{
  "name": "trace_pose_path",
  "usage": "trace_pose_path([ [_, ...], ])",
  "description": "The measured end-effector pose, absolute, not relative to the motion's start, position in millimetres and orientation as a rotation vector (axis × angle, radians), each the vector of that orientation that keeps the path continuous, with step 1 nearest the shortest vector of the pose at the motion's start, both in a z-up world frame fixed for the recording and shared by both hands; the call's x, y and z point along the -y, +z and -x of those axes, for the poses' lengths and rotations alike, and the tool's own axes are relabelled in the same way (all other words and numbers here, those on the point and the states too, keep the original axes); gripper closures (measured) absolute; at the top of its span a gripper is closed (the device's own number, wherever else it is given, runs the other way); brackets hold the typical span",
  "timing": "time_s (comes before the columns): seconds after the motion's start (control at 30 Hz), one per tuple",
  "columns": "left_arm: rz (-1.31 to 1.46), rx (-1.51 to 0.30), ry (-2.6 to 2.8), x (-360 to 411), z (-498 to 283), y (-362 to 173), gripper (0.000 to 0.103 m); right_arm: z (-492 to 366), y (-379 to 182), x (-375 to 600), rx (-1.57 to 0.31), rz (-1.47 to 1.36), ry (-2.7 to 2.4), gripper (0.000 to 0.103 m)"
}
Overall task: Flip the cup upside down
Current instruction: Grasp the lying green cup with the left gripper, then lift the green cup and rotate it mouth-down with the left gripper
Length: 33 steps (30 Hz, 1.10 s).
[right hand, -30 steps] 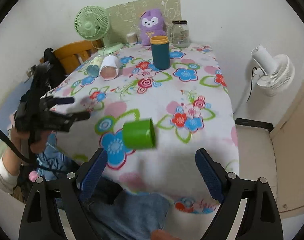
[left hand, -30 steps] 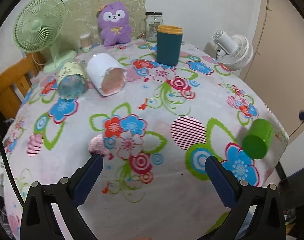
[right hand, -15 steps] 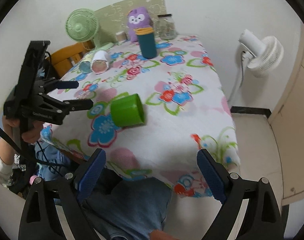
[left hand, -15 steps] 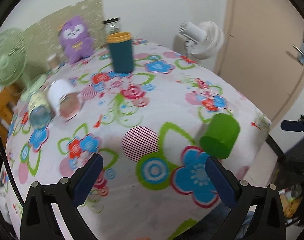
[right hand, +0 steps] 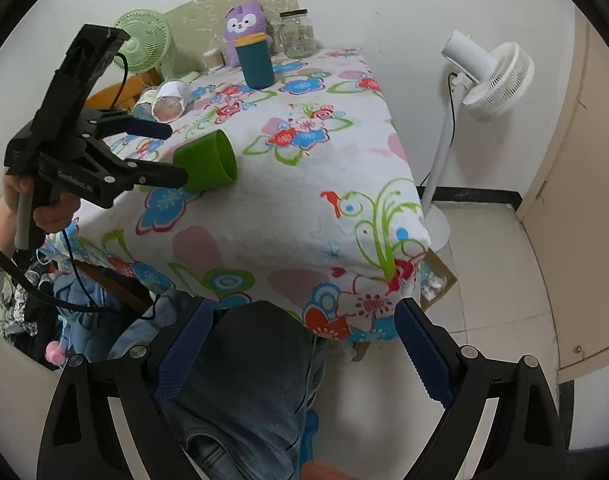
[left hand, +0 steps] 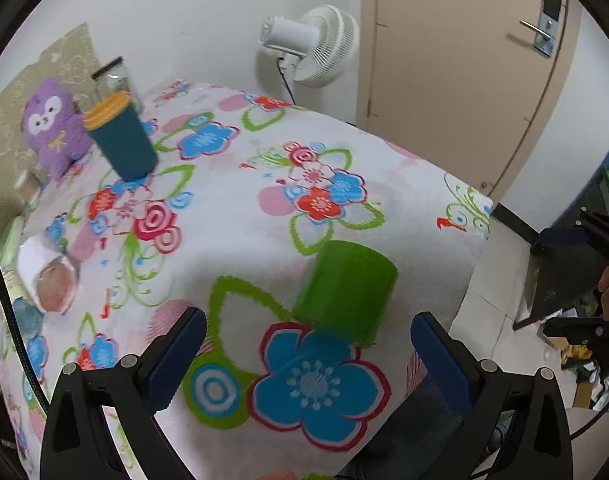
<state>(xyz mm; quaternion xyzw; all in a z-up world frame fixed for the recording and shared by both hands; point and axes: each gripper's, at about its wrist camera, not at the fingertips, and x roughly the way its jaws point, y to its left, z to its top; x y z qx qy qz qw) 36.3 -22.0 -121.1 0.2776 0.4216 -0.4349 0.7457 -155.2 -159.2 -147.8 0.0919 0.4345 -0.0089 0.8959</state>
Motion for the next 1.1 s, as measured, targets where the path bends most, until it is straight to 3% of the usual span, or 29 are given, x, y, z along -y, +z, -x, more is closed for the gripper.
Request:
trace_pose_path([
  [0.33, -0.650, -0.949, -0.959, 36.7, -34.3, -142.0, 0.001, 157.0, -158.0, 169.8, -0.903, -0.233, -0.028, 0.009],
  [0.87, -0.679, -1.008, -0.984, 41.6, -38.4, -150.0, 0.044, 152.7, -165.8, 180.0, -0.903, -0.291, -0.046, 0.009],
  [1.1, -0.672, -1.032, -0.966, 38.6, -46.1, -147.0, 0.047, 150.4, -168.0, 180.8, -0.897, -0.303, -0.041, 0.009],
])
